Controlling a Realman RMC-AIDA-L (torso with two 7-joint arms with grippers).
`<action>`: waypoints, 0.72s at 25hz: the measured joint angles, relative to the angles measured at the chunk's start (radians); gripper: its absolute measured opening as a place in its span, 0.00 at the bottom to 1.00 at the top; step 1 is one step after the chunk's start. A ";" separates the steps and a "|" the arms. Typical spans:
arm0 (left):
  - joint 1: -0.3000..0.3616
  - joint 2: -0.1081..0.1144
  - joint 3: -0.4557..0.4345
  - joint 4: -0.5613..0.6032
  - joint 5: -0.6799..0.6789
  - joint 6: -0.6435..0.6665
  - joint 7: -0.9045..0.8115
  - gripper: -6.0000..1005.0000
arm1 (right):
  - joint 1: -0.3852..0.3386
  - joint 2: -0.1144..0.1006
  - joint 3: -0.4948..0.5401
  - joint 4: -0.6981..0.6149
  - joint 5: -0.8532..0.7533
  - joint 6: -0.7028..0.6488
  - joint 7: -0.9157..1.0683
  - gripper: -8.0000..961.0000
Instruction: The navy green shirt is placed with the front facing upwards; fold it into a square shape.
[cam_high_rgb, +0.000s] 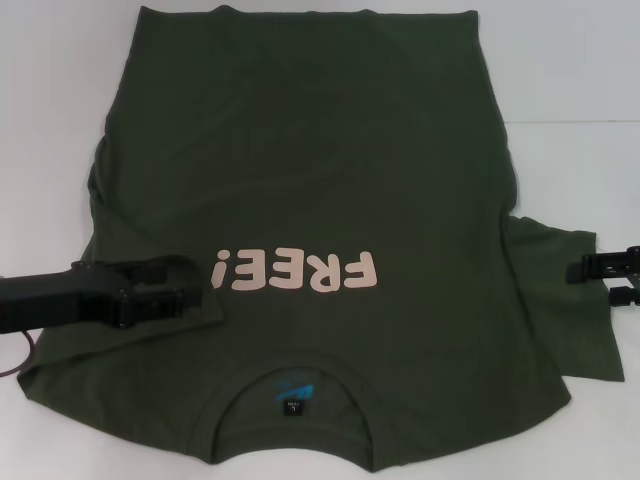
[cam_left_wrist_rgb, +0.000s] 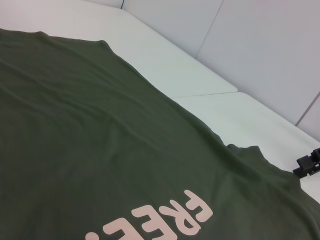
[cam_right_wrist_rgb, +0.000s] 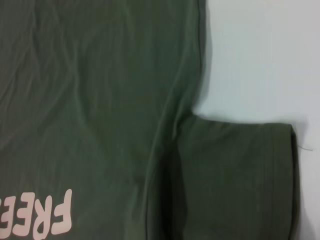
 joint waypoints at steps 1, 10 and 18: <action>0.000 0.000 0.000 0.000 0.000 0.000 0.000 0.73 | -0.001 -0.001 0.000 -0.002 0.000 -0.002 0.000 0.96; -0.005 0.000 0.000 0.000 0.000 -0.010 0.000 0.73 | -0.007 -0.009 0.000 -0.010 0.000 -0.005 -0.005 0.96; -0.009 -0.001 0.000 0.000 0.000 -0.016 0.000 0.73 | -0.006 0.009 -0.018 -0.003 0.001 0.038 -0.009 0.96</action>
